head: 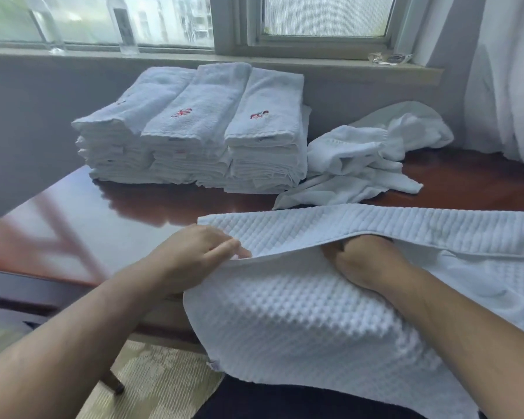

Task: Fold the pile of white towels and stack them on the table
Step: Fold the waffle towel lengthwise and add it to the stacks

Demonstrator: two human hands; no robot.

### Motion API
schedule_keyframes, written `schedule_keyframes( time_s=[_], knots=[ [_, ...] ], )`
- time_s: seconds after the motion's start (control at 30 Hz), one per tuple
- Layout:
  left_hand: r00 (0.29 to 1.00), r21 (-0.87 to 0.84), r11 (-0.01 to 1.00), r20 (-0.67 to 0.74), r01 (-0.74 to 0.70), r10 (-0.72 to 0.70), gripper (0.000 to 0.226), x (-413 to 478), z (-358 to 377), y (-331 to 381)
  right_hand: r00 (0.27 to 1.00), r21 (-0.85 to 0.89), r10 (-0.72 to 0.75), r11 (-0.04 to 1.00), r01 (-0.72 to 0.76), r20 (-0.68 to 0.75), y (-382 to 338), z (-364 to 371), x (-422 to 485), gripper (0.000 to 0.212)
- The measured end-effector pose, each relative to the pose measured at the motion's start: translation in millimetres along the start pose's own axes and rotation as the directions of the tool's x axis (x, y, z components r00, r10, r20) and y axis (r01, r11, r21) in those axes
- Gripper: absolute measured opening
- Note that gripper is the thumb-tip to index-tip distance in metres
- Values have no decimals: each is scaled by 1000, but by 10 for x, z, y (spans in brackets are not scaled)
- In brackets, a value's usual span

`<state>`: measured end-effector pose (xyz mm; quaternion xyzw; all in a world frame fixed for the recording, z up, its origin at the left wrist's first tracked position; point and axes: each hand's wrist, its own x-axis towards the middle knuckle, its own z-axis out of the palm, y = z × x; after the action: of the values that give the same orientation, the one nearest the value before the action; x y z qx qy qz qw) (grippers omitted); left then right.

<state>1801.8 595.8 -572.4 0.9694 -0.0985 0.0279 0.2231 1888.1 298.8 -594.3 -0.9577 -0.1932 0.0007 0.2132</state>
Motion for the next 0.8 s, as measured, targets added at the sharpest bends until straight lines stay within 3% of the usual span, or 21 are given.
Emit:
schedule_keyframes(
  time_s=[0.1,0.17,0.23,0.33,0.43,0.53,0.7,0.8],
  knots=[
    [986,131,978,-29,164,-162,41,256,-26,321,999,-44,4,999,-2,43,-48,-30,-23,51],
    [991,109,989,-100,97,-86,38,379,150,594,994,-130,85,989,-75,73,-45,-95,-21,48],
    [993,90,995,-109,44,-34,54,445,441,834,976,-257,220,943,-210,8,55,-191,-54,42],
    [987,185,971,17,153,-159,75,515,819,1037,897,-320,425,838,-442,-124,445,-415,-204,42],
    [984,269,949,27,164,-178,76,601,912,1086,796,-309,589,738,-599,-137,892,-667,-378,47],
    [995,242,965,-39,103,-97,61,673,925,1198,785,-366,607,707,-605,-124,1162,-680,-479,45],
    [981,251,955,-73,-157,181,56,1090,1133,1867,807,-269,524,763,-587,-273,1302,-586,-495,43],
    [973,297,940,-97,-170,207,51,1377,1301,2225,710,-231,630,675,-701,-313,1512,-662,-565,50]
  ],
)
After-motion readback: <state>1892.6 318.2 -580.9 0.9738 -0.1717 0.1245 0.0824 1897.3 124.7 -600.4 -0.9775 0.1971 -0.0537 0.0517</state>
